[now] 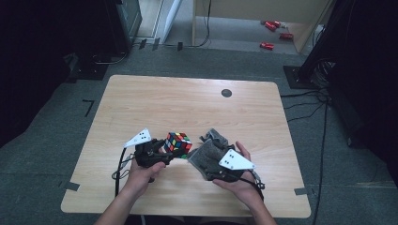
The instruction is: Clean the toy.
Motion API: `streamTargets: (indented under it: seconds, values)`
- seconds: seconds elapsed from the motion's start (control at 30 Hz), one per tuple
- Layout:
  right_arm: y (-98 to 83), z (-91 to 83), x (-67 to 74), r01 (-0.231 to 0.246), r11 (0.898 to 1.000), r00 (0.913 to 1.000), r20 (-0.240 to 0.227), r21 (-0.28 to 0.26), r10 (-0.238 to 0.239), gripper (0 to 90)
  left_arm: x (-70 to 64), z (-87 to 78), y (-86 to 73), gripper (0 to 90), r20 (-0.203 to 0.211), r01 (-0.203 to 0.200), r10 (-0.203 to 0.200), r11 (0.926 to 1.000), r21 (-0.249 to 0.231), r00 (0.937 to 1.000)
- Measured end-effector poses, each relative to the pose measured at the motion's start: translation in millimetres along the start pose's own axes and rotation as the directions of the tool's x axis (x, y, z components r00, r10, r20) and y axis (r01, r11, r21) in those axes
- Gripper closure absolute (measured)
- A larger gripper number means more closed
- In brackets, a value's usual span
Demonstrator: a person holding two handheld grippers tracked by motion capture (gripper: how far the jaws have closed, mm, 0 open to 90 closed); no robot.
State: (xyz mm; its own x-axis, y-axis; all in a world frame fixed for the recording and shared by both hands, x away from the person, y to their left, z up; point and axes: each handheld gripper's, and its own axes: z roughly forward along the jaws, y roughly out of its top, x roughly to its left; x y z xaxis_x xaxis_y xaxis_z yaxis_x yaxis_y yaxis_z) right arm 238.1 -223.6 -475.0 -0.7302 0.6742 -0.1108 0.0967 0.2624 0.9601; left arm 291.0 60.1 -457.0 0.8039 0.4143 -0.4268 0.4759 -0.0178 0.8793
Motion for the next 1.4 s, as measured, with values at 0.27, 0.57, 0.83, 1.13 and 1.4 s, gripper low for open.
streamTargets:
  seconds: [0.27,0.57,0.83,1.13,1.4]
  values:
    - [-0.2,13.1,29.4,0.153,0.985,0.9881,-0.006,-0.078,-0.154,19.0,-7.1,11.8,-1.6,34.1,0.039,0.034,-0.037,0.9968,0.072,0.9985]
    - [-1.2,17.0,38.5,0.304,0.948,0.9508,0.093,-0.091,-0.295,19.7,-16.2,25.1,-4.6,34.1,0.123,0.052,-0.071,0.9871,0.151,0.9898]
    - [-3.4,17.5,40.5,0.361,0.928,0.9319,0.073,-0.096,-0.355,25.1,-15.8,28.7,-7.2,34.2,0.140,0.056,-0.084,0.9796,0.193,0.9865]
    - [-2.8,15.5,38.1,0.350,0.933,0.9366,0.039,-0.087,-0.348,34.1,-10.6,29.9,-8.2,28.3,0.156,0.068,-0.102,0.9749,0.212,0.9824]
    - [-3.2,11.0,24.9,0.250,0.967,0.9681,0.036,-0.049,-0.248,34.3,-8.7,13.6,3.7,14.1,0.135,0.043,-0.058,0.9934,0.106,0.9892]
